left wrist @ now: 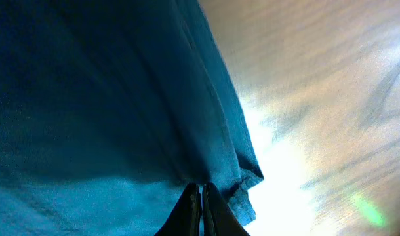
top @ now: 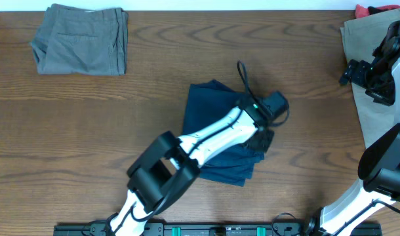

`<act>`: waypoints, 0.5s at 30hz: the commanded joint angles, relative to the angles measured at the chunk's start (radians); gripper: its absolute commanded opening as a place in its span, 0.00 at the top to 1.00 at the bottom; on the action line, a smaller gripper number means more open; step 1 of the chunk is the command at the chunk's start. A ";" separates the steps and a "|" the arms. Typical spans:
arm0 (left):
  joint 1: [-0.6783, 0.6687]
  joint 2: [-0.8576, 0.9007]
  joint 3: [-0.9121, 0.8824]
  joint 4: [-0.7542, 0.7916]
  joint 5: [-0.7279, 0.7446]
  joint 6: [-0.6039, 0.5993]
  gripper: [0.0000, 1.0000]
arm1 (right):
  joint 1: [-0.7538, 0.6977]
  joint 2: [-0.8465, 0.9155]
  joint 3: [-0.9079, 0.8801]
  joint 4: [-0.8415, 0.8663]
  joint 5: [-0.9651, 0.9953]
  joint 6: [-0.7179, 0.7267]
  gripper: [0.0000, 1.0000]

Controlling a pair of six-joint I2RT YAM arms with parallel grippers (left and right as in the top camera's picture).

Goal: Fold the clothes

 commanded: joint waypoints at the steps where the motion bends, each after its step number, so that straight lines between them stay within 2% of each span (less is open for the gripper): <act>1: 0.054 -0.052 0.023 0.040 -0.115 0.019 0.94 | -0.006 -0.009 0.011 -0.001 0.006 0.011 0.01; 8: 0.131 -0.049 0.021 0.217 -0.145 0.020 0.94 | -0.005 -0.009 0.011 -0.001 0.006 0.011 0.01; 15: 0.153 -0.020 0.018 0.368 -0.148 0.019 0.94 | -0.005 -0.009 0.011 -0.001 0.006 0.011 0.01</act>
